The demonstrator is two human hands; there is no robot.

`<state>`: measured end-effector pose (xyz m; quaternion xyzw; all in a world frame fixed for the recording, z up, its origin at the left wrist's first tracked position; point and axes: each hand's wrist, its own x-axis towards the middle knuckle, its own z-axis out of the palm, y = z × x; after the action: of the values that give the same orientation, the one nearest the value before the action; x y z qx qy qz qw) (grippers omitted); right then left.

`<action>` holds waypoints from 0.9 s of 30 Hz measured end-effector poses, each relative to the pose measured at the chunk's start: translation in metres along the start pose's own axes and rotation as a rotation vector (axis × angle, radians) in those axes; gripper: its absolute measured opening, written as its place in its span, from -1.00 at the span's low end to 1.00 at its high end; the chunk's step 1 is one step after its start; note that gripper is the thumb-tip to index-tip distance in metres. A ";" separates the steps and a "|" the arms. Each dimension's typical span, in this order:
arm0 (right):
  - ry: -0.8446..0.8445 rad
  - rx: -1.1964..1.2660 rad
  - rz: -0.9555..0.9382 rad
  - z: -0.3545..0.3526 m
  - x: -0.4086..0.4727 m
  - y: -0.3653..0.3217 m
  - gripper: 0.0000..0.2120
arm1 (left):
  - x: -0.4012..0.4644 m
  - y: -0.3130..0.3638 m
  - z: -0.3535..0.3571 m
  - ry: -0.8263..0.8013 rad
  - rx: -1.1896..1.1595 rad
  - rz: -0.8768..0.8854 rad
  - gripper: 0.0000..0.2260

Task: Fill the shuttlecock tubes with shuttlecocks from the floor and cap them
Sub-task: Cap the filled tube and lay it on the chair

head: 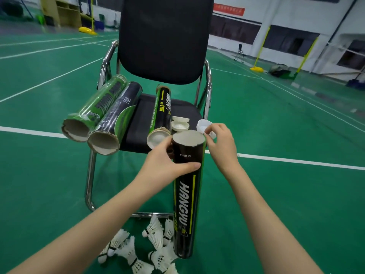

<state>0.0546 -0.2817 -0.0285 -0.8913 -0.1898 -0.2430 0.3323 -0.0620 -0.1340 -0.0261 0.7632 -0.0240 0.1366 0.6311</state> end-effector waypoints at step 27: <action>-0.236 -0.037 -0.080 -0.064 -0.156 0.016 -0.94 | -0.051 -0.070 0.103 -0.278 0.018 -0.077 -0.45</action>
<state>-0.0832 -0.3645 -0.0813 -0.9114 -0.2585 -0.1530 0.2814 -0.0776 -0.2268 -0.1223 0.7807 -0.0808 0.0056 0.6197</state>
